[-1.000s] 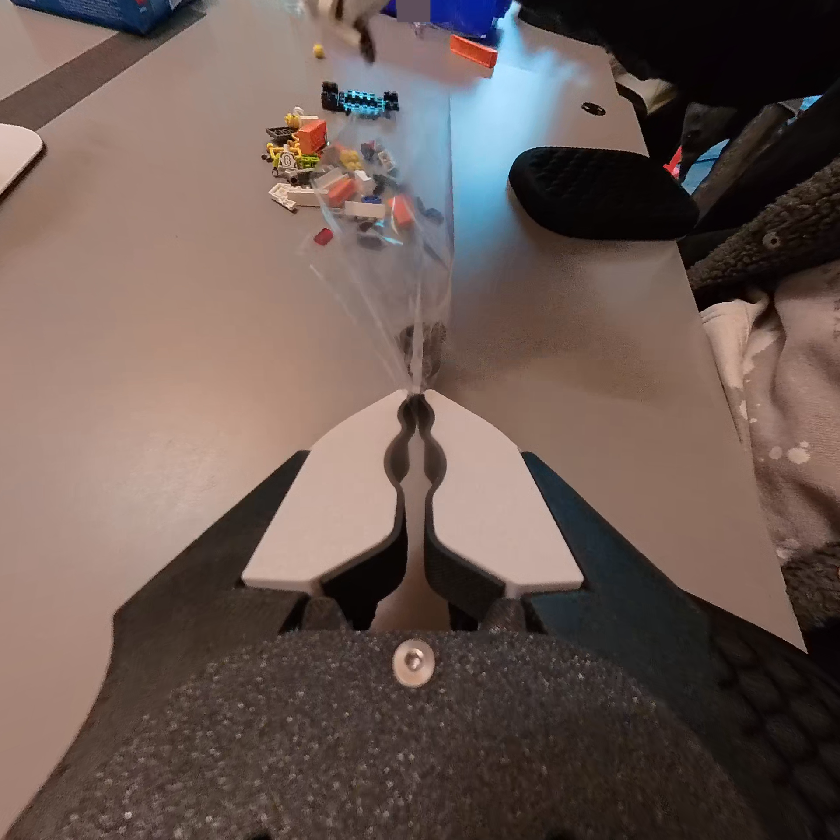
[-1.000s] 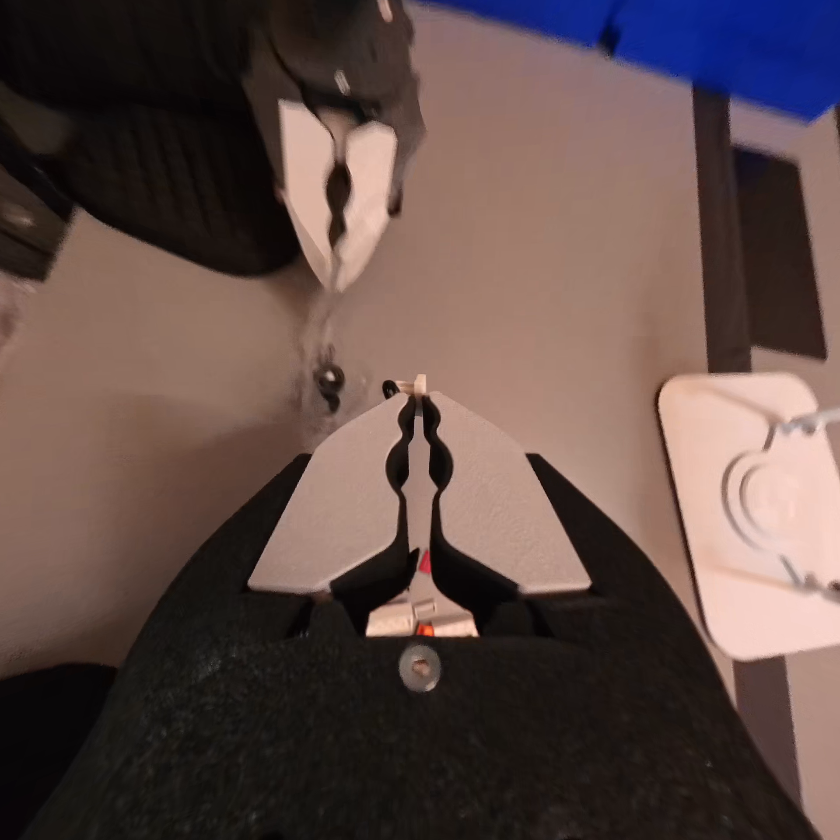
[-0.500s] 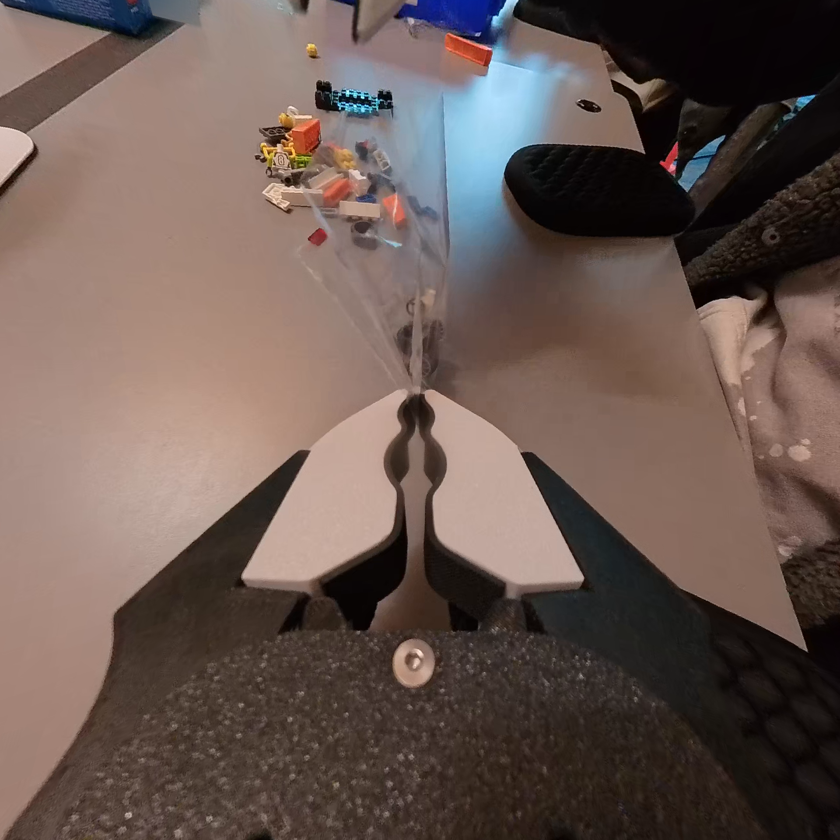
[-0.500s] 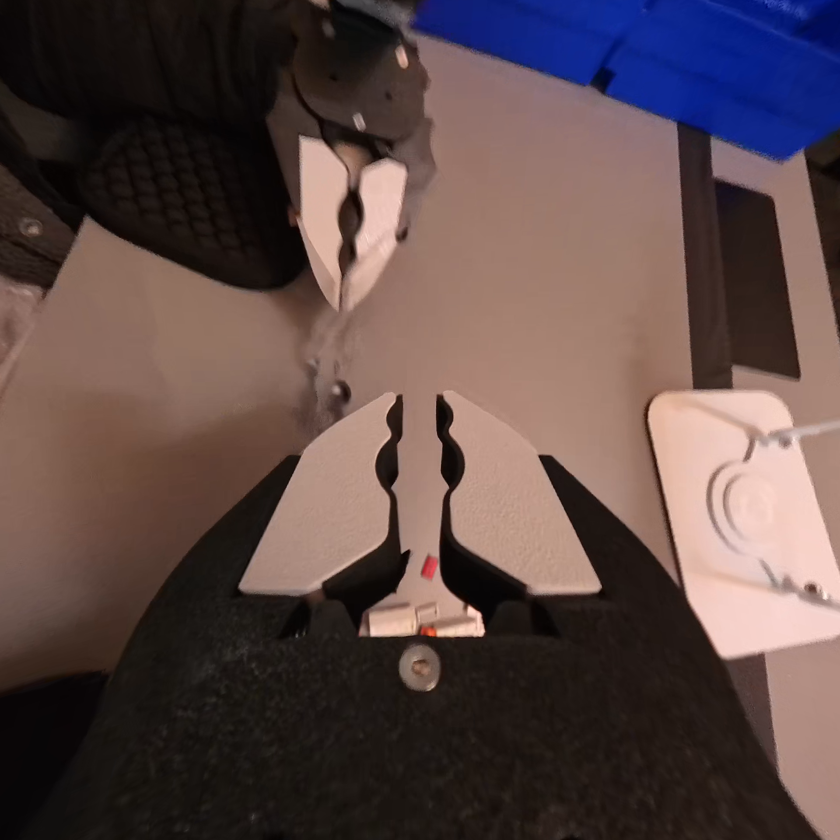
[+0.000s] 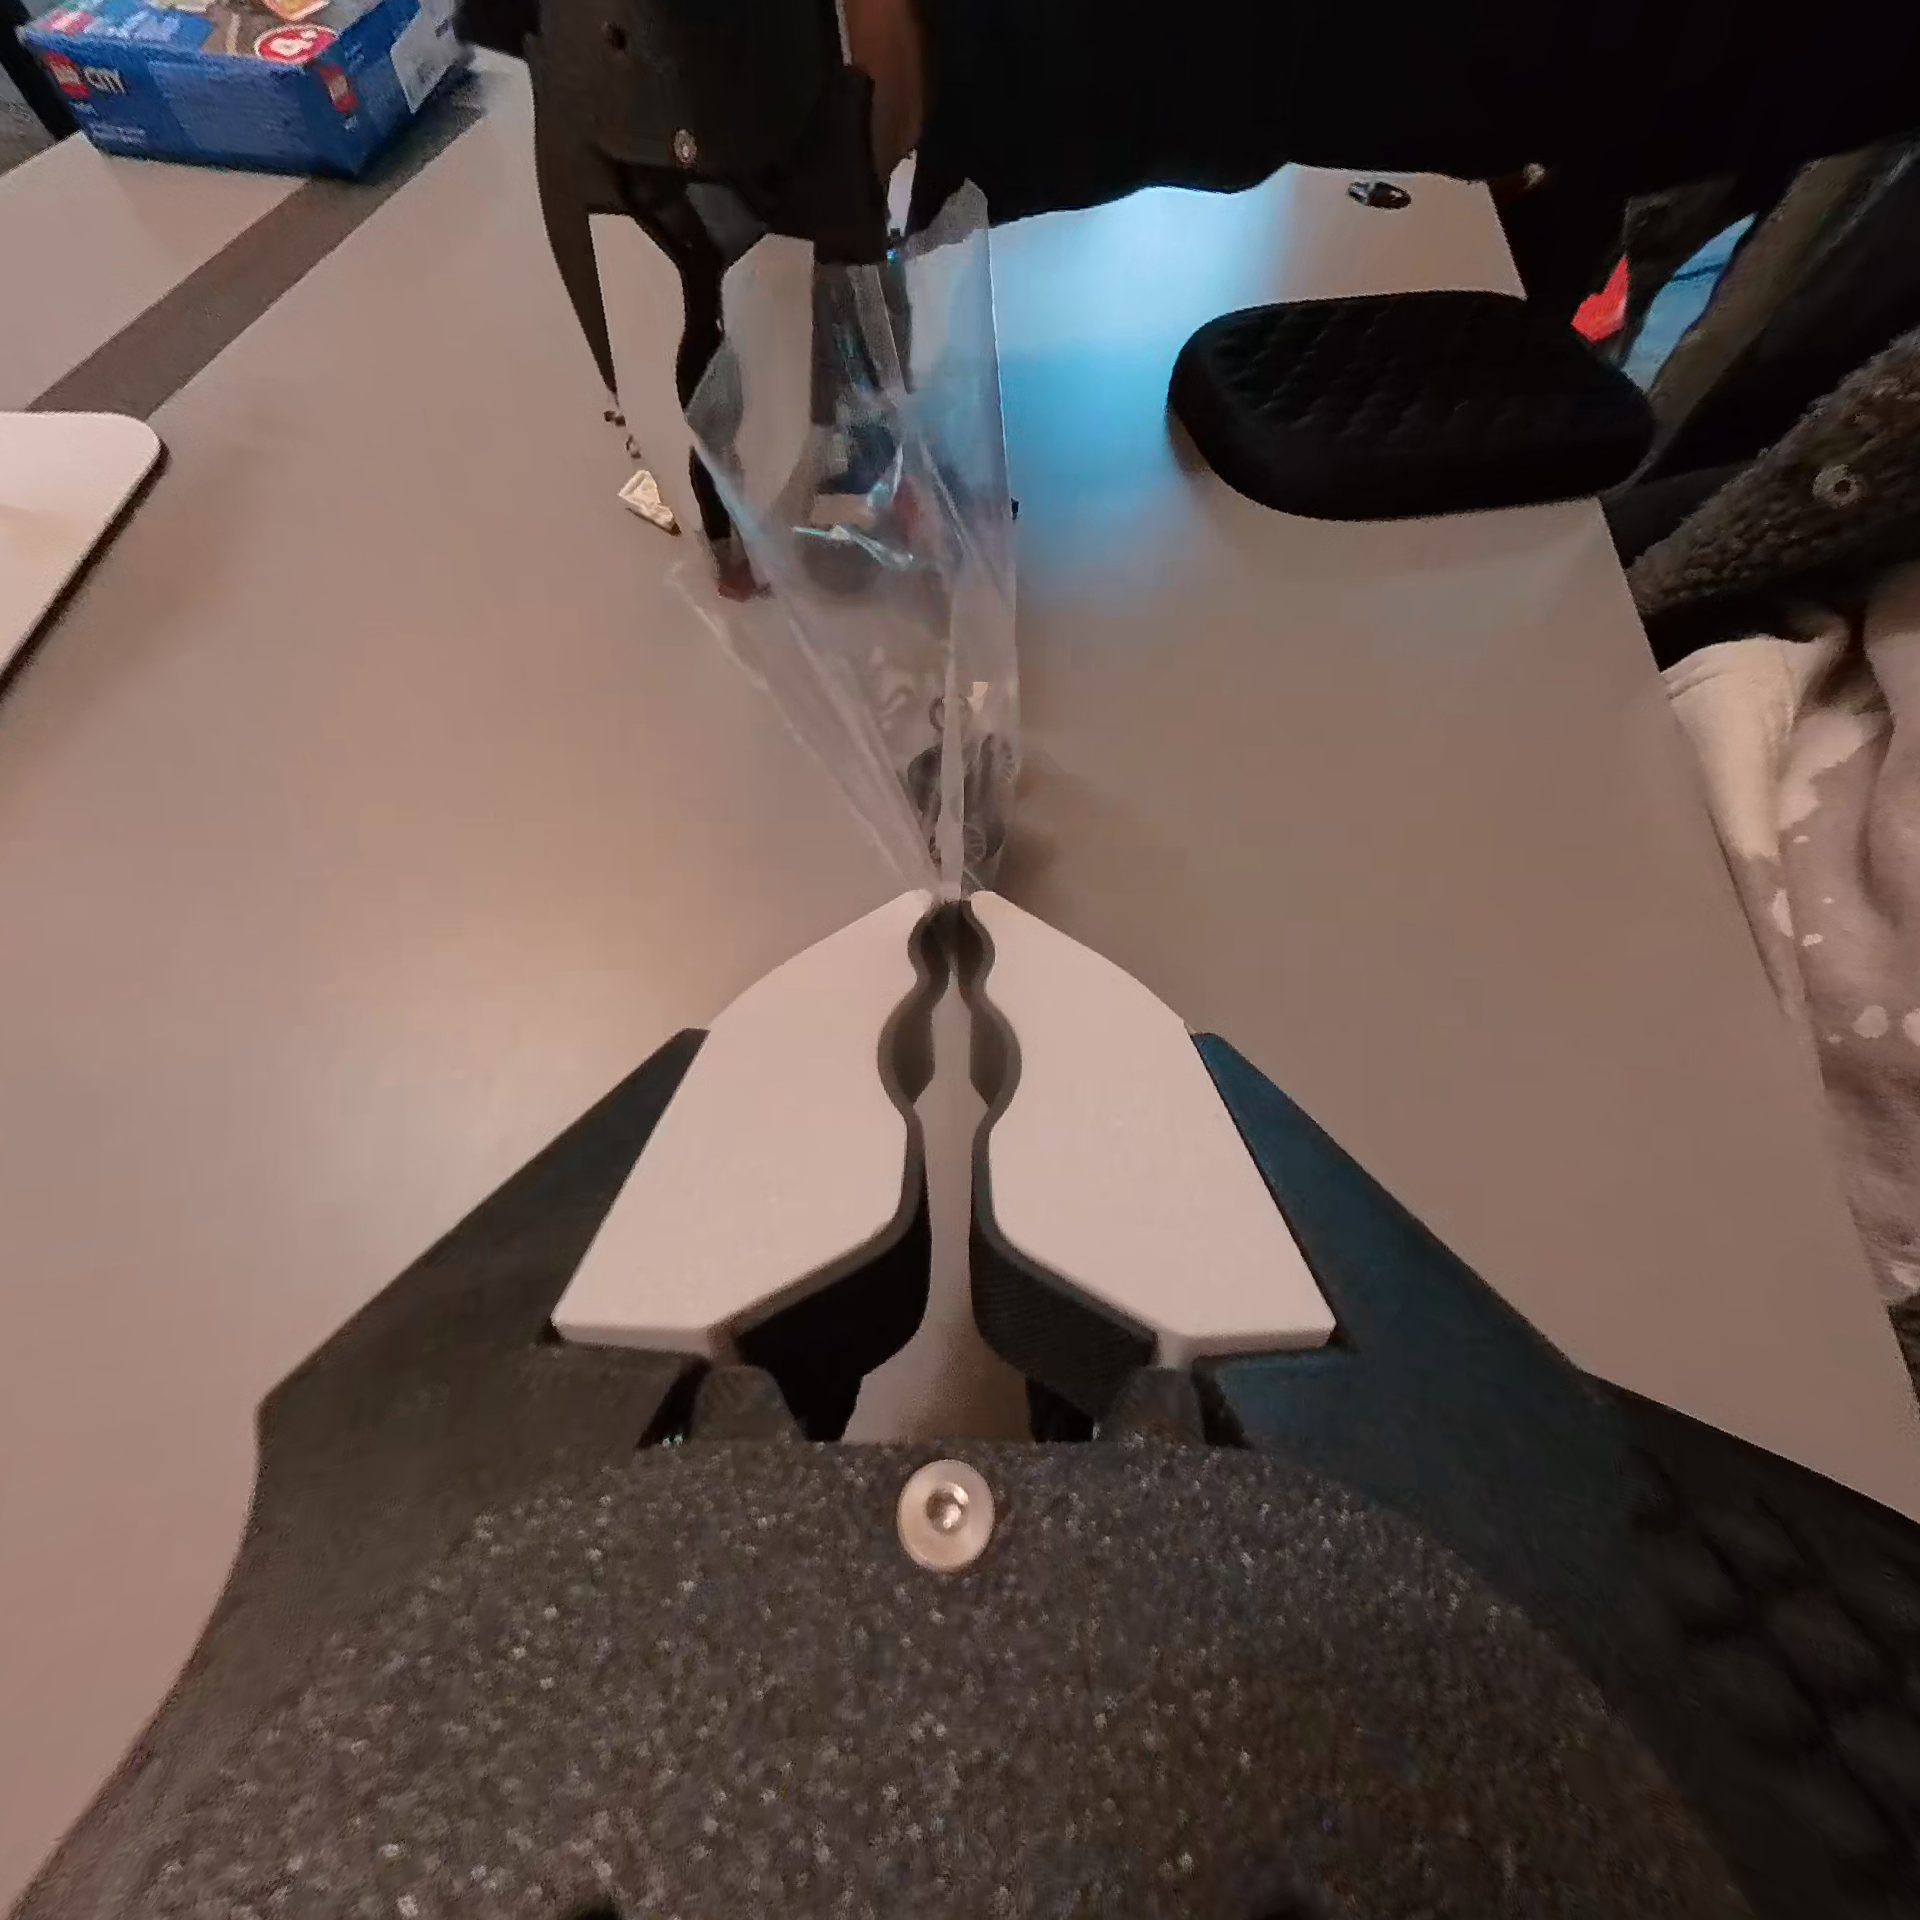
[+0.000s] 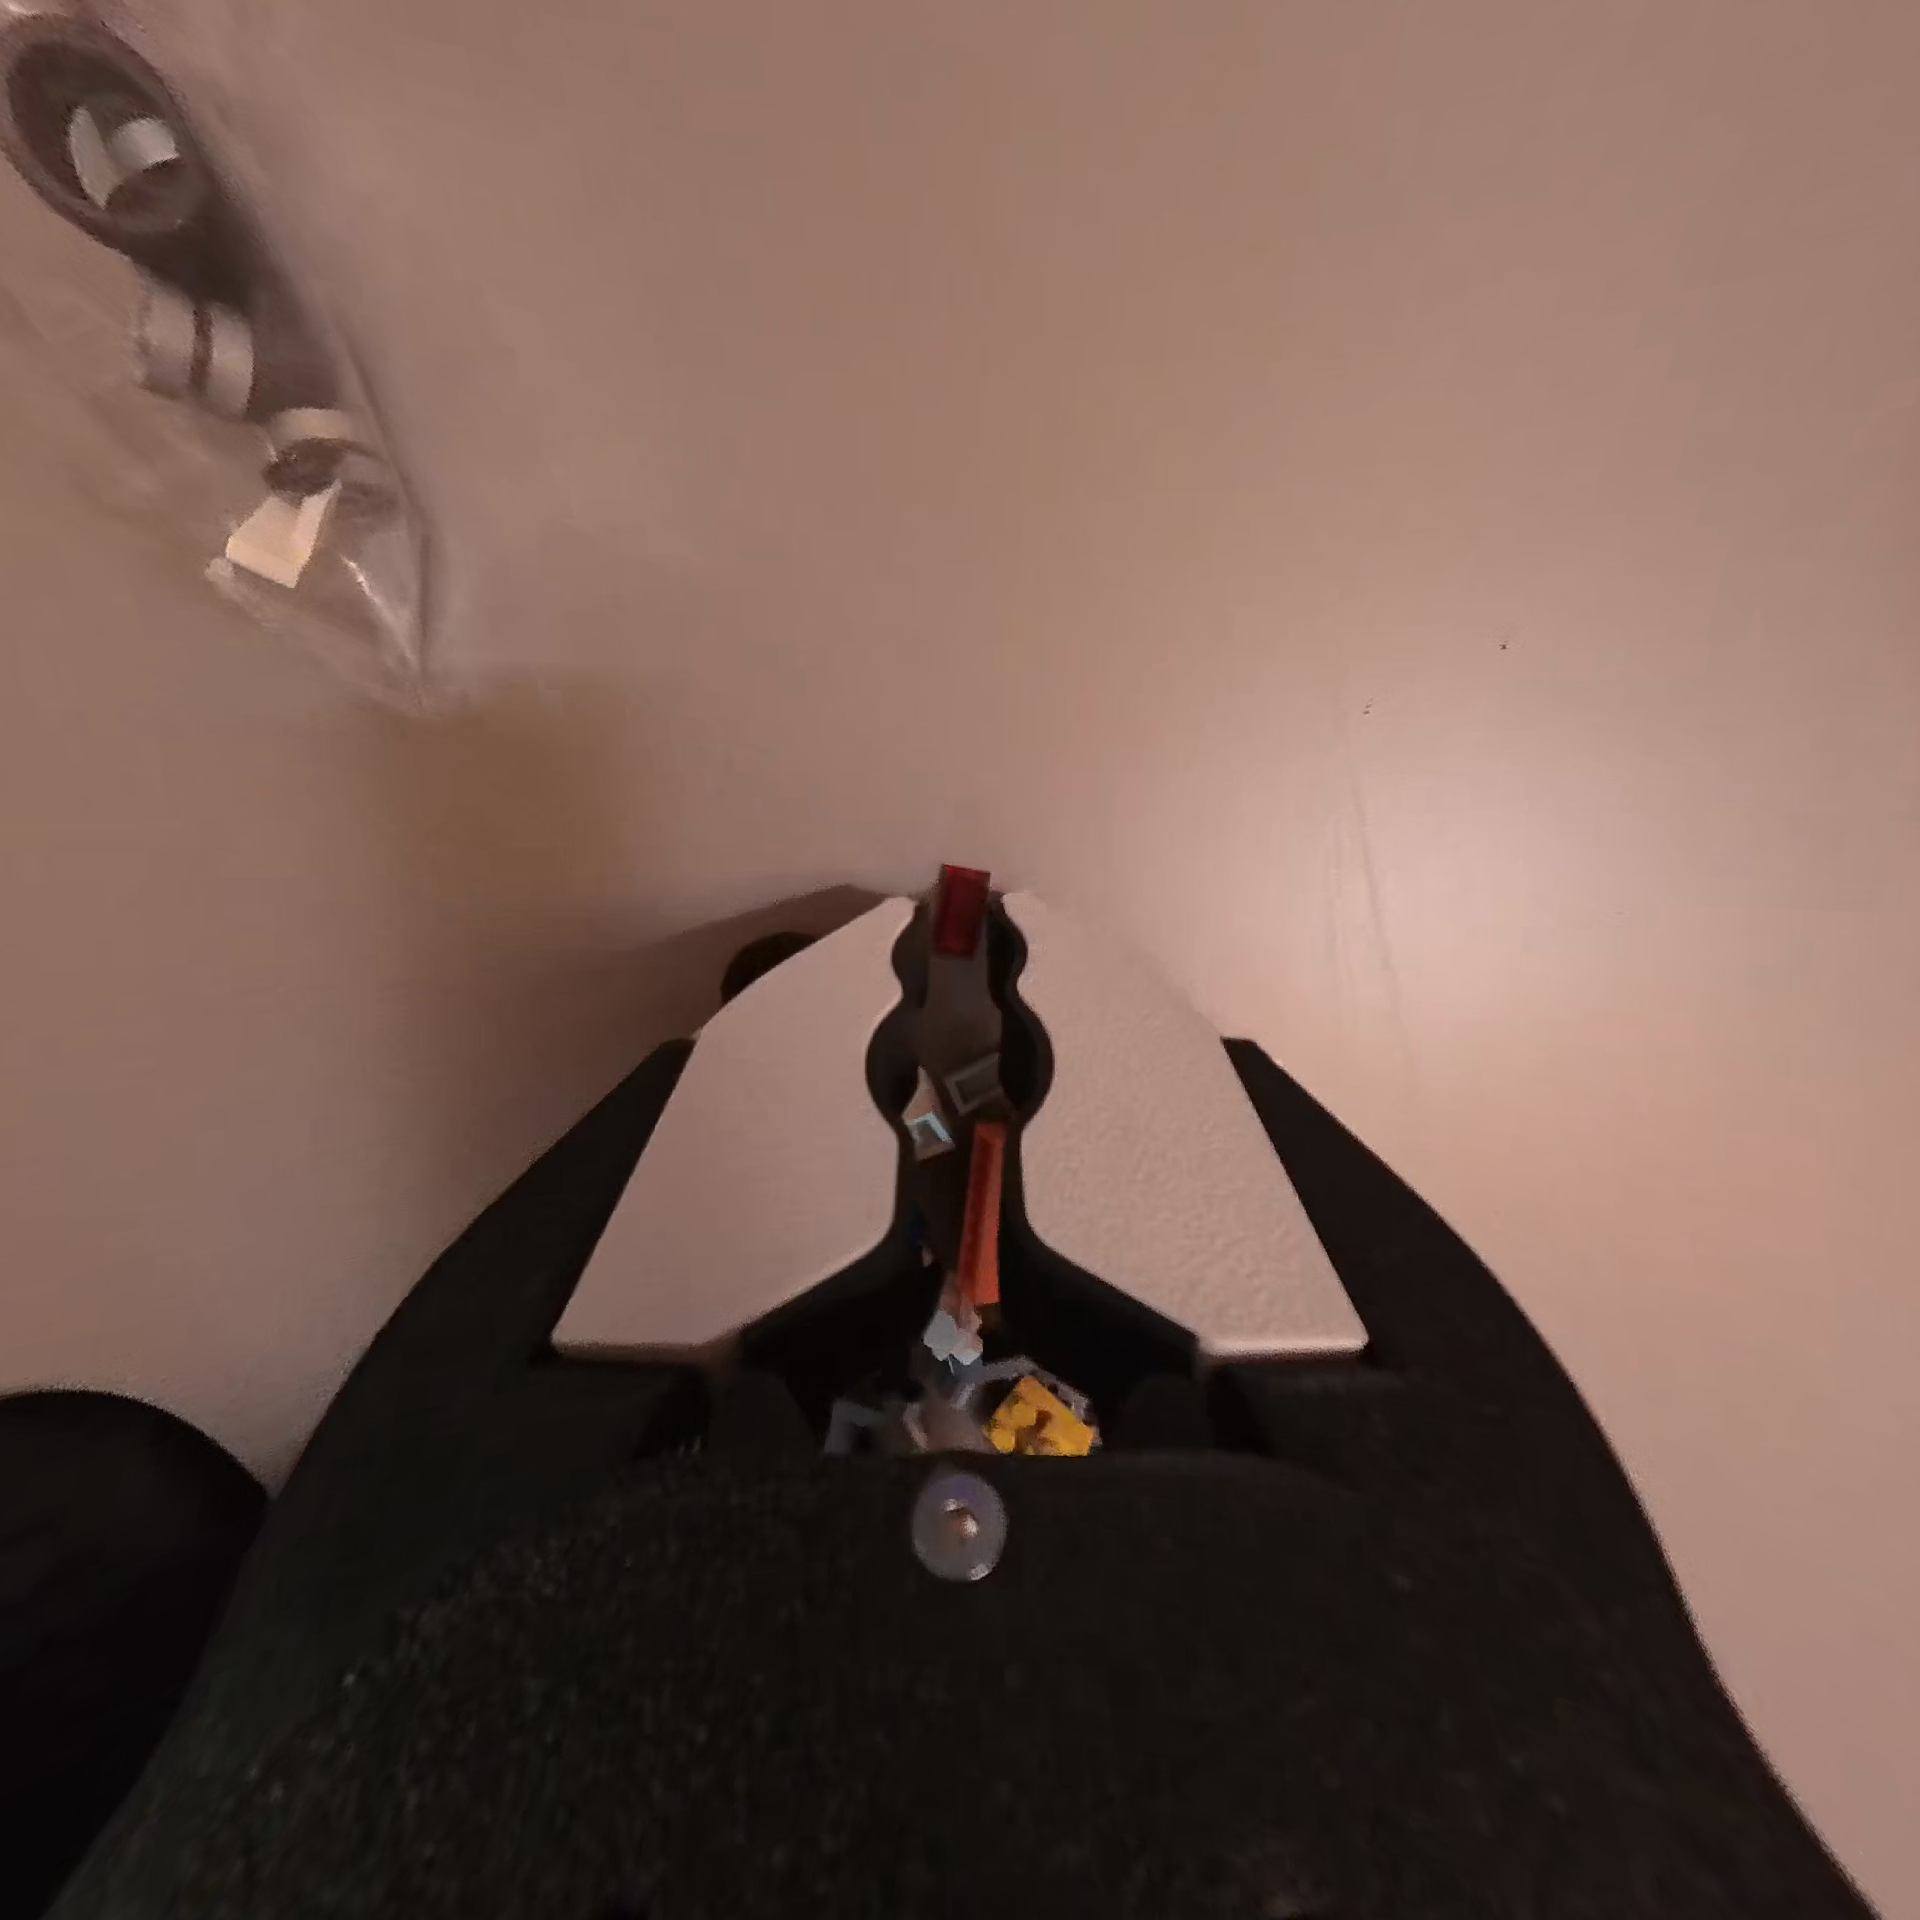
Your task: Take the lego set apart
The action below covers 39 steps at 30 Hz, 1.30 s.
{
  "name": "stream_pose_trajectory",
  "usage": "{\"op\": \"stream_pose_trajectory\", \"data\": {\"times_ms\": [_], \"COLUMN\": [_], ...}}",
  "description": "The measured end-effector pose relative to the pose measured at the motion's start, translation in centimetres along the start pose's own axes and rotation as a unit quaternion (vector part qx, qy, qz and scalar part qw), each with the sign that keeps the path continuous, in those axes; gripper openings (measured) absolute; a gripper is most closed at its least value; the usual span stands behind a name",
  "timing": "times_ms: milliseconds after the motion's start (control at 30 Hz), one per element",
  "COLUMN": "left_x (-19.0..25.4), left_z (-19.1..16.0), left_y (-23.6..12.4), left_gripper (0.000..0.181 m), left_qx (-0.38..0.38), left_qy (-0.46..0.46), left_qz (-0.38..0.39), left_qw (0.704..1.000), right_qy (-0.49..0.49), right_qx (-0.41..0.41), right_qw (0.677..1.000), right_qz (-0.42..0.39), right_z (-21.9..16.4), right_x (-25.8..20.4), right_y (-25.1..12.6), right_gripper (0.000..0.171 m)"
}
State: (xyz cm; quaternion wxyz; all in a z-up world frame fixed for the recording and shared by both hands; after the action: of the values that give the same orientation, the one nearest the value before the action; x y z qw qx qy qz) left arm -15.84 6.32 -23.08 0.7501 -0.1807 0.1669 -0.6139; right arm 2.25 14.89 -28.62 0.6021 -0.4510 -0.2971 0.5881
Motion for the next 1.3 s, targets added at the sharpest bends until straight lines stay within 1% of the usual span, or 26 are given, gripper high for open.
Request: {"op": "stream_pose_trajectory", "data": {"times_ms": [33, 133, 200, 267, 400, 467, 567, 633, 700, 833, 967, 1100, 1200, 1267, 1300], "left_x": [0.1, 0.3, 0.4, 0.6, 0.9, 0.9, 0.9, 1.0, 0.9, 1.0, 1.0, 0.9, 0.9, 0.9, 0.9], "left_z": [0.1, 0.3, 0.3, 0.1, -0.1, 0.0, 0.0, 0.0, 0.0, 0.0, 0.0, 0.0, 0.0, 0.0, 0.0], "left_y": [0.1, 0.3, 0.5, 0.7, 1.1, 1.2, 1.2, 1.2, 1.1, 1.1, 1.2, 1.2, 1.1, 1.1, 1.1], "left_gripper": [0.000, 0.001, 0.001, 0.001, 0.001, 0.001, 0.001, 0.001, 0.001, 0.001, 0.001, 0.001, 0.001, 0.001, 0.001], "left_qx": [-0.001, -0.005, -0.008, -0.012, -0.020, -0.020, -0.019, -0.019, -0.018, -0.016, -0.015, -0.014, -0.016, -0.016, -0.017], "left_qy": [0.006, 0.021, 0.025, 0.028, 0.033, 0.035, 0.035, 0.034, 0.034, 0.033, 0.032, 0.030, 0.031, 0.032, 0.033], "left_qz": [0.004, 0.014, 0.015, 0.014, 0.009, 0.009, 0.009, 0.009, 0.009, 0.008, 0.007, 0.007, 0.009, 0.009, 0.009], "left_qw": [1.000, 1.000, 1.000, 0.999, 0.999, 0.999, 0.999, 0.999, 0.999, 0.999, 0.999, 0.999, 0.999, 0.999, 0.999], "right_qy": [0.002, -0.007, -0.015, -0.032, -0.101, -0.135, -0.165, -0.172, -0.173, -0.161, -0.163, -0.169, -0.155, -0.134, -0.118], "right_qx": [-0.004, -0.006, 0.015, 0.071, 0.167, 0.181, 0.166, 0.155, 0.161, 0.197, 0.199, 0.178, 0.156, 0.096, 0.067], "right_qw": [1.000, 1.000, 1.000, 0.997, 0.980, 0.973, 0.971, 0.971, 0.970, 0.964, 0.963, 0.967, 0.975, 0.986, 0.991], "right_qz": [0.002, 0.001, 0.007, 0.013, 0.027, 0.039, 0.053, 0.054, 0.056, 0.074, 0.083, 0.074, 0.045, 0.011, 0.006], "right_z": [0.0, 0.0, 0.6, 2.7, 8.4, 10.6, 11.9, 12.1, 12.0, 11.5, 10.7, 10.0, 8.7, 6.3, 4.9], "right_x": [0.0, -0.1, -0.6, -1.7, -5.6, -7.7, -9.6, -10.0, -10.1, -10.2, -10.7, -10.8, -9.1, -6.8, -5.9], "right_y": [0.0, 0.0, -0.5, -2.6, -8.4, -9.7, -9.3, -8.4, -8.0, -8.9, -8.9, -8.2, -8.1, -7.1, -6.3], "right_gripper": [0.007, 0.007, 0.007, 0.007, 0.007, 0.007, 0.009, 0.013, 0.019, 0.021, 0.026, 0.030, 0.030, 0.030, 0.030]}}
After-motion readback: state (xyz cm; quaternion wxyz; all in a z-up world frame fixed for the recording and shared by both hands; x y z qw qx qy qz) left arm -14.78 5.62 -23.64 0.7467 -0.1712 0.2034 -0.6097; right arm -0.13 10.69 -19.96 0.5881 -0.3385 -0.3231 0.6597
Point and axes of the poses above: each gripper's, where its closed fingertips meet, y out along the fingers, z out of its top, x = y × z across the jaws, the point moved 2 cm from there along -y, back along the fingers, and after that the axes turned 8 degrees about z, right-handed, at the moved point
